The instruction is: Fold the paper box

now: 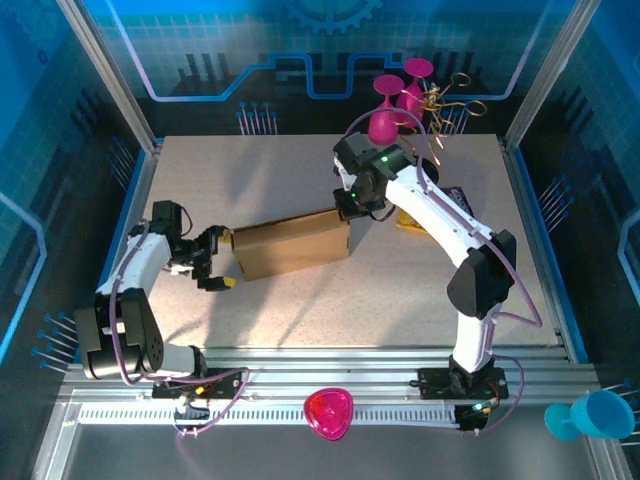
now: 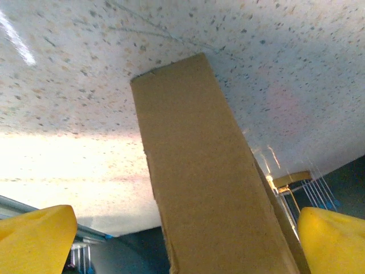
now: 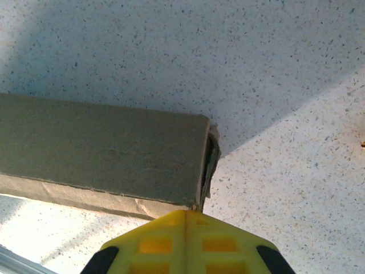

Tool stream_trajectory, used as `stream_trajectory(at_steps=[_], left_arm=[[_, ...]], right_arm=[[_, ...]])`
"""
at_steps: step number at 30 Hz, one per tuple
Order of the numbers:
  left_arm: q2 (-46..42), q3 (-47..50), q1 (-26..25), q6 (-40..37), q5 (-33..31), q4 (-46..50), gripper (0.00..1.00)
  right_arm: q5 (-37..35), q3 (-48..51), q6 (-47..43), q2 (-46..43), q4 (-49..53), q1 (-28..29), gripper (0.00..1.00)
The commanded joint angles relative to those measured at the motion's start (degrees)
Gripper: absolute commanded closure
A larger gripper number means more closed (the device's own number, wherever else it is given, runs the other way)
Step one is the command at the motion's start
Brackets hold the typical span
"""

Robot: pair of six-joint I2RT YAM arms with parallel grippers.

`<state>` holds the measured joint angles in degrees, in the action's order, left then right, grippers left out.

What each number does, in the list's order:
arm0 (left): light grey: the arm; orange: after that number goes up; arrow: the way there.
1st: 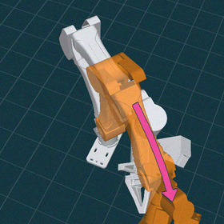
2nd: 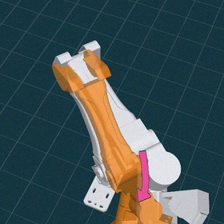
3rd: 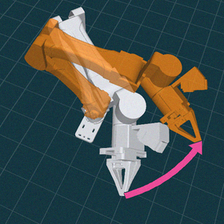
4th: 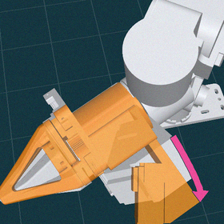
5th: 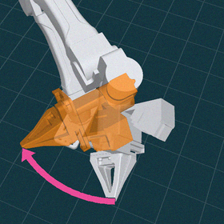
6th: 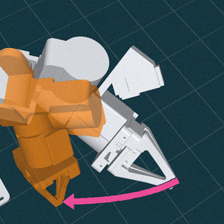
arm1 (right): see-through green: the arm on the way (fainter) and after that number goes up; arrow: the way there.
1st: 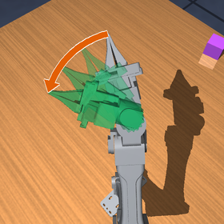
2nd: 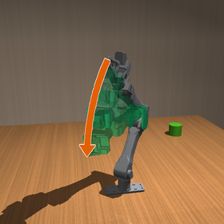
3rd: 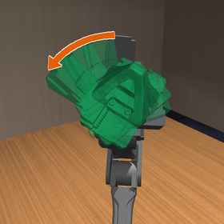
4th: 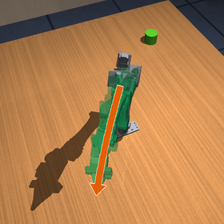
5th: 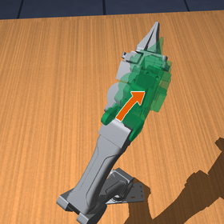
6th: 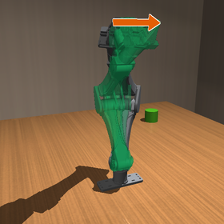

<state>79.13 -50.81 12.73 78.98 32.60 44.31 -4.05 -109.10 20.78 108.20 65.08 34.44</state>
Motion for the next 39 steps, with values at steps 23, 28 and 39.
stream_trajectory(at_steps=[23, 28, 39], left_arm=[[-14.6, -12.4, -15.0, -68.0, -34.3, 5.5, 0.32], [-12.2, -13.7, -15.2, -68.6, -32.1, 3.6, 0.30], [-8.4, -15.4, -15.2, -69.5, -31.0, 3.3, 0.35]], right_arm=[[5.0, -0.1, -1.4, -4.2, 0.0, -2.3, 0.90], [4.4, 0.3, -2.5, -4.9, -0.9, -3.0, 0.68], [5.5, 2.2, -8.5, -3.0, -5.4, -3.7, 0.53]])
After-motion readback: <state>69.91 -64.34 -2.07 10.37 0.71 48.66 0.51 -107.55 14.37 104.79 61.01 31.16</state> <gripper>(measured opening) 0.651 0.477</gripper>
